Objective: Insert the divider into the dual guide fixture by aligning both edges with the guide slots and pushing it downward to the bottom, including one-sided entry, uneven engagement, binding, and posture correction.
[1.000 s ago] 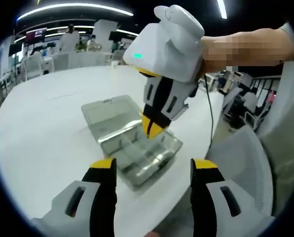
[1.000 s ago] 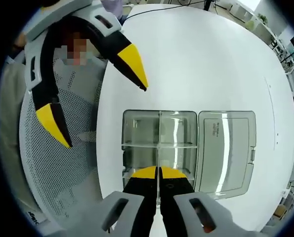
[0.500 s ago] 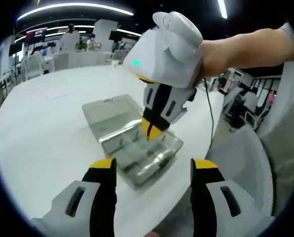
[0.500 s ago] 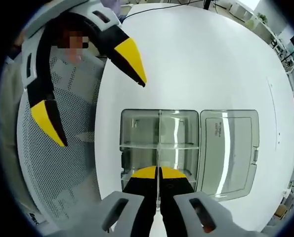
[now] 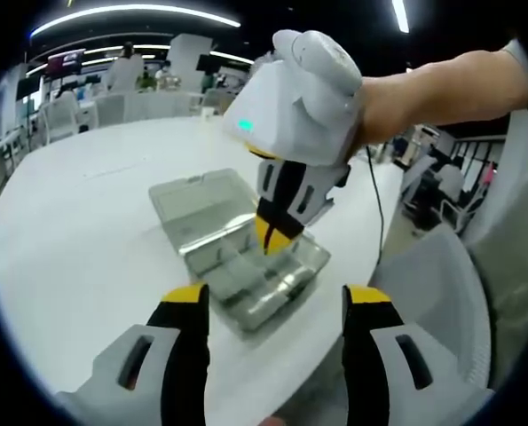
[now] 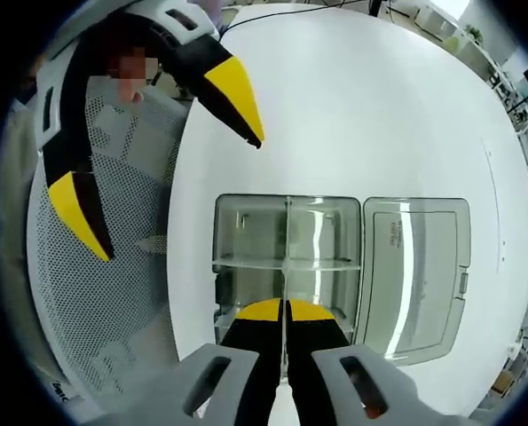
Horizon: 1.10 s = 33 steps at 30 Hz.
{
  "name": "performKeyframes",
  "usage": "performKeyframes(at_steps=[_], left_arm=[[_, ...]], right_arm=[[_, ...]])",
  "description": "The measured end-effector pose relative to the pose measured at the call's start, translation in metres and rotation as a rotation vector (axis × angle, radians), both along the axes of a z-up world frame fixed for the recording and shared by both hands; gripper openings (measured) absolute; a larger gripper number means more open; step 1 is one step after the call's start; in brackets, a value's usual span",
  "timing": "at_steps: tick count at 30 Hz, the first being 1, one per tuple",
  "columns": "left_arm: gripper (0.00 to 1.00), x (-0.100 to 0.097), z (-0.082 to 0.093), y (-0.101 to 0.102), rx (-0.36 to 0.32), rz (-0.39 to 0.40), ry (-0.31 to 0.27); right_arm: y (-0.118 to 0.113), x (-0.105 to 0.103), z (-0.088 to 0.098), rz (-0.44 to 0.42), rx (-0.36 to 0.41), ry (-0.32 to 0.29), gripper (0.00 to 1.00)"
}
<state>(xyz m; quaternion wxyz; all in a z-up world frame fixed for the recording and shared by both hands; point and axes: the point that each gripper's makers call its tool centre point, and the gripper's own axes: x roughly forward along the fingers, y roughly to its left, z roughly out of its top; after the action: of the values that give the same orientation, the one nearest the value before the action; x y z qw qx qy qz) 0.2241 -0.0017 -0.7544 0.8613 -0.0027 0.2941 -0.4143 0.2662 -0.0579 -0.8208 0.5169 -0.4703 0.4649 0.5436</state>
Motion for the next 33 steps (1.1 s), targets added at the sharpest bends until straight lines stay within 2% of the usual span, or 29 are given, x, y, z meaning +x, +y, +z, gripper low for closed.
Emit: performKeyframes(at_steps=[33], left_arm=[[0.59,-0.002,-0.003,0.000,-0.002,0.007,0.013]], right_arm=[[0.001,-0.001,-0.013,0.022,-0.007,0.002,0.00]])
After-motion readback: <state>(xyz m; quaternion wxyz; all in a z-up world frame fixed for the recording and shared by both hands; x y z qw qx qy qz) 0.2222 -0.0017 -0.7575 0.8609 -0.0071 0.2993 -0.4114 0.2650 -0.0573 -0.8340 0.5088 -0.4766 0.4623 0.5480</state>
